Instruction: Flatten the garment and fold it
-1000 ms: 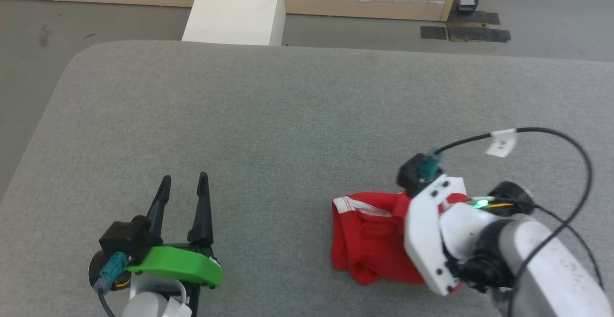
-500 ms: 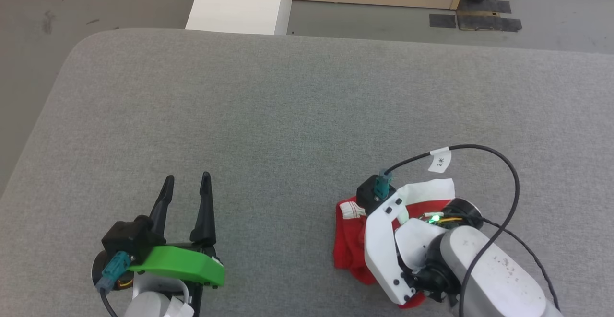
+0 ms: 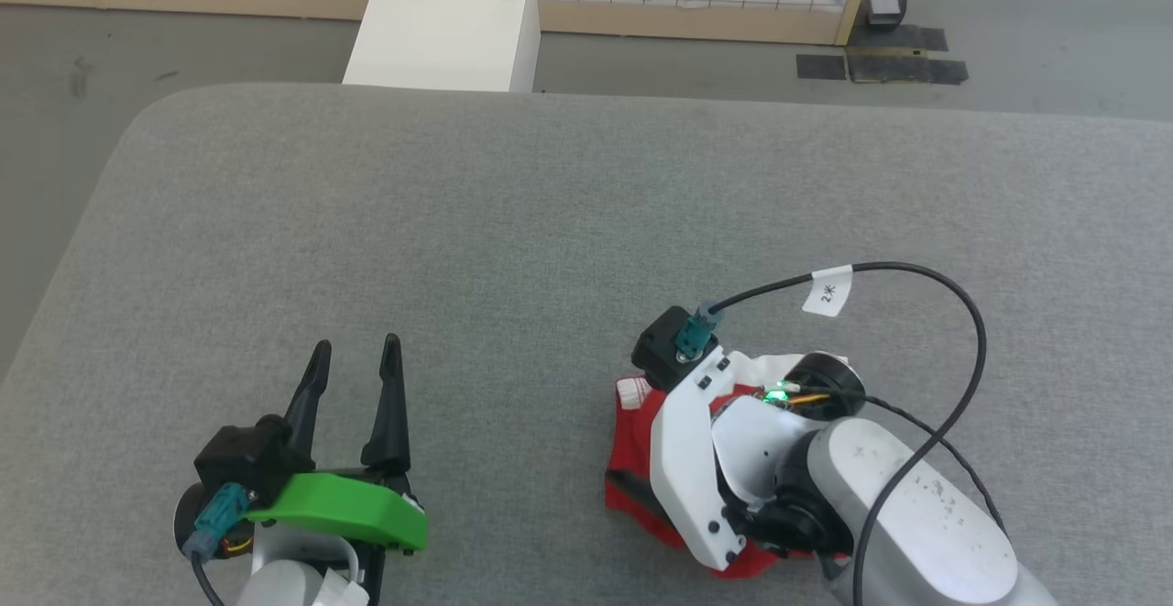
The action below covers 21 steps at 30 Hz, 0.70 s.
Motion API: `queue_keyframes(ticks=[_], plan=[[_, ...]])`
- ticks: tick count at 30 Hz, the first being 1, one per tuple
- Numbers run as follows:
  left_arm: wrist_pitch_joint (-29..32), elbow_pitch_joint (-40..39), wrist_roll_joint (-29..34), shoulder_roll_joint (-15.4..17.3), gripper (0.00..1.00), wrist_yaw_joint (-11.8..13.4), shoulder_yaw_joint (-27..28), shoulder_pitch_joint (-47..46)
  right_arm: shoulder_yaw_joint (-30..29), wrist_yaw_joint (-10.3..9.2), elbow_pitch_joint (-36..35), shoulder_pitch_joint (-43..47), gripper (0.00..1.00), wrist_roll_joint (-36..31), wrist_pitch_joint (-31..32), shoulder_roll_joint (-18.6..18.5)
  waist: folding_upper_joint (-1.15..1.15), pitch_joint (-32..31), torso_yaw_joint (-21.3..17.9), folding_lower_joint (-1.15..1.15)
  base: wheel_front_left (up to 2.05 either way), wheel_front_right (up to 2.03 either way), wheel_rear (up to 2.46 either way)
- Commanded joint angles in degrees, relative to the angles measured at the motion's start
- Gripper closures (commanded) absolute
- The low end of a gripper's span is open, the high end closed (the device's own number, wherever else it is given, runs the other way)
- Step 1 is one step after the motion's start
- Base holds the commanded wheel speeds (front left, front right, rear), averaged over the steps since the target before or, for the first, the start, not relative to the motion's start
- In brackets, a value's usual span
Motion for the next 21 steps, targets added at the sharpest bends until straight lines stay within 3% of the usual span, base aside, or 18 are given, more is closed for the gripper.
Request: queue_keyframes(ticks=[1, 9, 21], plan=[[-0.3, 0.0, 0.5, -0.2, 0.00, -0.2, 0.1, 0.2, -0.1, -0.09, -0.9, -0.7, 0.00, 0.6, -0.6, -0.1, 0.00, -0.6, -0.5, 0.00, 0.00, 0.00, 0.00], [-0.3, -0.1, 0.8, -0.2, 0.00, -0.4, 0.4, 0.6, -2.5, -0.09, -5.6, -0.3, 0.00, 2.0, -4.2, -0.6, 0.00, -1.8, -2.0, 0.00, 0.00, 0.00, 0.00], [-0.3, -0.8, 1.4, -0.2, 0.00, -0.3, 1.0, 1.1, -14.0, -0.09, -11.8, 1.4, 0.00, -0.1, -21.4, -0.1, 0.00, -3.0, -3.9, 0.00, 0.00, 0.00, 0.00]])
